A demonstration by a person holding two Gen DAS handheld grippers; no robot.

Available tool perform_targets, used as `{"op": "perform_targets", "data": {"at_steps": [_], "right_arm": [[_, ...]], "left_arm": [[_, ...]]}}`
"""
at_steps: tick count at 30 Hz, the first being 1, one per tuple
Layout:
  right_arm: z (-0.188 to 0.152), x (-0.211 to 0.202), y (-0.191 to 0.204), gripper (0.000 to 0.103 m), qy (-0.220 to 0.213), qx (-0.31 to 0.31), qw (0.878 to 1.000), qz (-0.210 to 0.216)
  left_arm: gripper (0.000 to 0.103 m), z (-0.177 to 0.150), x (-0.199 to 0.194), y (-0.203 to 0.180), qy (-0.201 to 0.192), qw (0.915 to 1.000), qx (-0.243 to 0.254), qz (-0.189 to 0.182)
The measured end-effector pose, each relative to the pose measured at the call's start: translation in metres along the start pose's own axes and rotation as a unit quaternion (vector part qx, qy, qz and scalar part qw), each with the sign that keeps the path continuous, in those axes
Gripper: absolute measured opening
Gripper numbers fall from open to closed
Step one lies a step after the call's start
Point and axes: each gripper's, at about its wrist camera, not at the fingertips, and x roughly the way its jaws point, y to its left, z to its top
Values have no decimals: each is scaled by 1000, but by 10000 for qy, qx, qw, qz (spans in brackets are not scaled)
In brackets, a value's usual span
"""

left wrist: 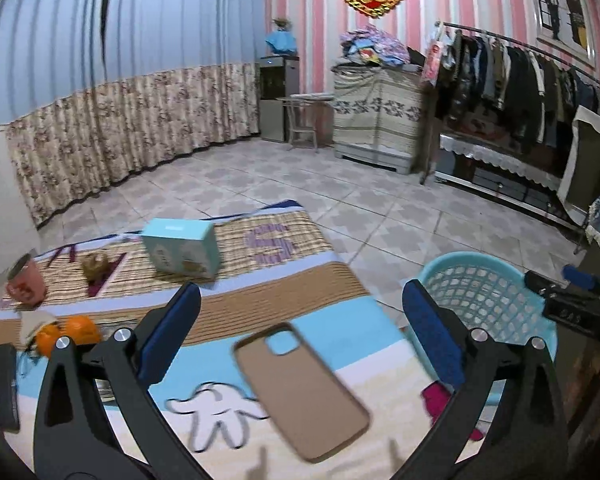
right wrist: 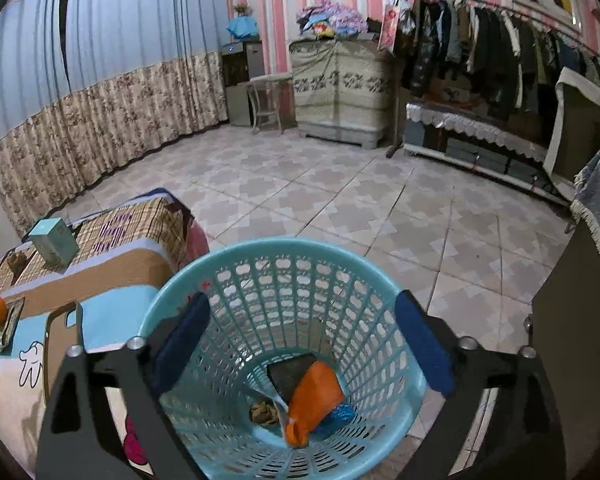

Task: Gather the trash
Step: 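Move both tools back over the table toward the cream plastic lid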

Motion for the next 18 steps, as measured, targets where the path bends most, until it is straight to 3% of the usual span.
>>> {"op": "perform_targets", "data": {"at_steps": [9,18], "right_arm": [[-8,-50,50,92,-343,-230,9982,439],[-33,-88,123,92,-514,-568,9929,915]], "left_arm": [[98,-11,-43,53,-158,9988,-252,394],[98,-49,-74,112,-56,9956,-375,853]]}}
